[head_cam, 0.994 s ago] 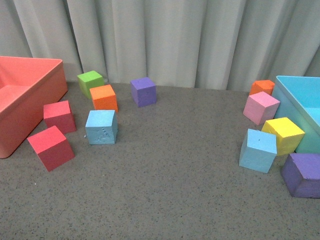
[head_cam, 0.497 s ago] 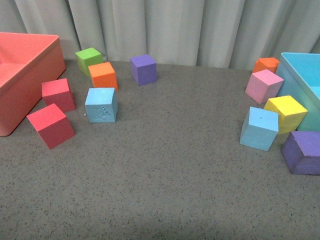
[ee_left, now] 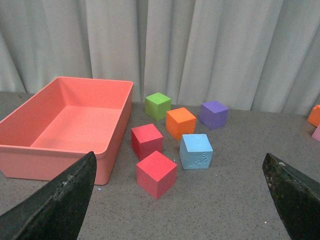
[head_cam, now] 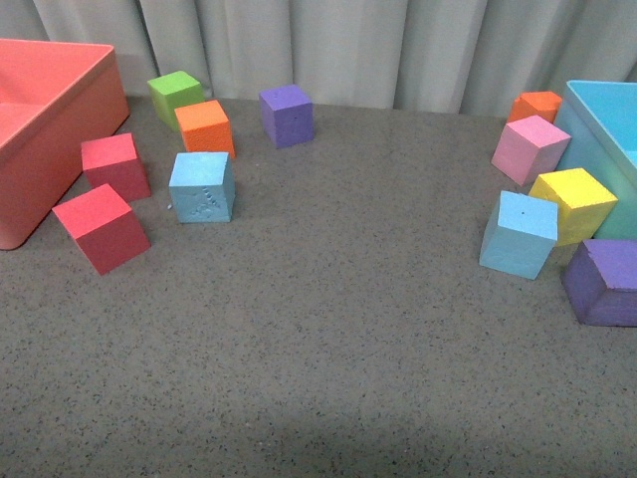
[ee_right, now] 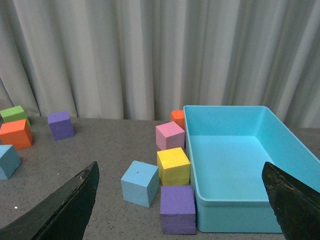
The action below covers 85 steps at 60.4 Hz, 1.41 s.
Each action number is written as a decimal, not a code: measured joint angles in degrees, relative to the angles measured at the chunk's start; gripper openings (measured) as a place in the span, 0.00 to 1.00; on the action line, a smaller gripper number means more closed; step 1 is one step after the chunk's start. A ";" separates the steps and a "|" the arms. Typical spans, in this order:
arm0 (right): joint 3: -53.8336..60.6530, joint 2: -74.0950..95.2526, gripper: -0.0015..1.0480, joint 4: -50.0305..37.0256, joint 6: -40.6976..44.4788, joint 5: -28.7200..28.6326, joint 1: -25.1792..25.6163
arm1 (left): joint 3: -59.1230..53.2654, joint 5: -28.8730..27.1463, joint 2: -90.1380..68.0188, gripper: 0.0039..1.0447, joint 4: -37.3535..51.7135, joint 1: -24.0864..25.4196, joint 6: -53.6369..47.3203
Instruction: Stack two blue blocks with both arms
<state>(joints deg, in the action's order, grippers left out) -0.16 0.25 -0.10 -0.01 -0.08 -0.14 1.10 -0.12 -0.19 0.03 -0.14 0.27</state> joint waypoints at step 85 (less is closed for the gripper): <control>-51.74 102.33 0.91 -2.03 -18.67 4.81 -7.30 | 0.00 0.00 0.00 0.94 0.00 0.00 0.00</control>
<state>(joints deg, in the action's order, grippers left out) -51.90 102.59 -2.13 -18.68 4.73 -7.44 1.10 -0.12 -0.19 0.03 -0.14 0.27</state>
